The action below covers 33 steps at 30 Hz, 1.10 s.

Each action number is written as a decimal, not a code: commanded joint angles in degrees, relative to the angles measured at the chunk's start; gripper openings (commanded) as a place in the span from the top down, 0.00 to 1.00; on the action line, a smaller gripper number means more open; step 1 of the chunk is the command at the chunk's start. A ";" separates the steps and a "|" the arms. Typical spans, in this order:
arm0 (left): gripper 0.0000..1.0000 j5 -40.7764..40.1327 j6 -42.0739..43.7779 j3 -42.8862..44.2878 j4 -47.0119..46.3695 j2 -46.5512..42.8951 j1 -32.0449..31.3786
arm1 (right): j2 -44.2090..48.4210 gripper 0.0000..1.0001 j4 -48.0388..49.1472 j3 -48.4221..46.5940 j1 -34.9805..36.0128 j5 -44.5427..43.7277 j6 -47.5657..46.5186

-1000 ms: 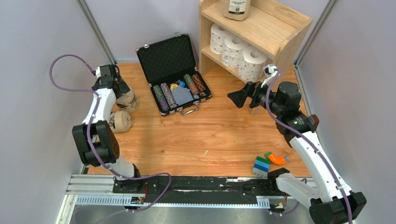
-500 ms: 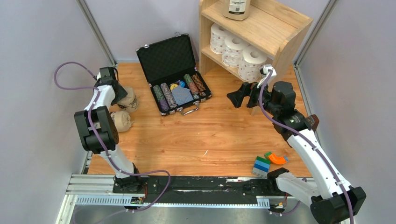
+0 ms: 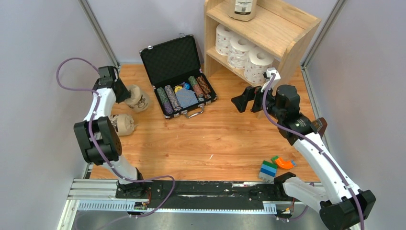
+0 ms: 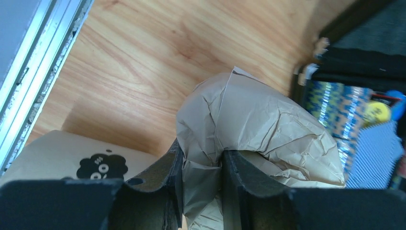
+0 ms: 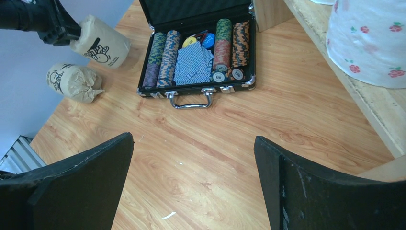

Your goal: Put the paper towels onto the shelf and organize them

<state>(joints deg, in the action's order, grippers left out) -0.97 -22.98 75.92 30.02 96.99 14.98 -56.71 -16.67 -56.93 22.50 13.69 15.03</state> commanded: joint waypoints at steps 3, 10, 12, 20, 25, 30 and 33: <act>0.92 5.70 4.00 2.13 1.69 -12.40 -2.87 | 0.26 0.00 2.24 0.07 1.62 0.75 0.36; 0.93 16.10 3.01 -3.40 -0.12 -21.57 -7.82 | -0.49 0.00 2.41 -0.26 1.77 5.82 2.66; 0.93 19.62 1.37 -5.89 -1.95 -23.79 -9.44 | -1.01 0.00 2.69 -0.44 1.82 8.47 3.90; 0.95 30.78 -12.77 -16.57 -13.71 -30.84 -16.52 | -4.82 0.00 6.53 -0.89 1.84 18.52 10.41; 0.97 34.45 -24.28 -22.86 -23.64 -33.53 -19.59 | -6.77 0.00 11.78 -0.60 1.92 22.64 15.34; 0.97 36.81 -35.78 -27.26 -33.21 -34.57 -20.43 | -7.82 0.00 18.96 0.29 1.84 25.16 19.33; 0.99 37.74 -41.36 -29.91 -40.41 -34.40 -21.50 | -8.57 0.00 23.70 1.23 1.88 26.09 22.26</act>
<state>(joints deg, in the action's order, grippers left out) 32.95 -52.27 47.79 5.02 64.27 -5.39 -64.64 -3.25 -56.60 23.99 36.56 31.90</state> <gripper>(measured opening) 0.338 0.998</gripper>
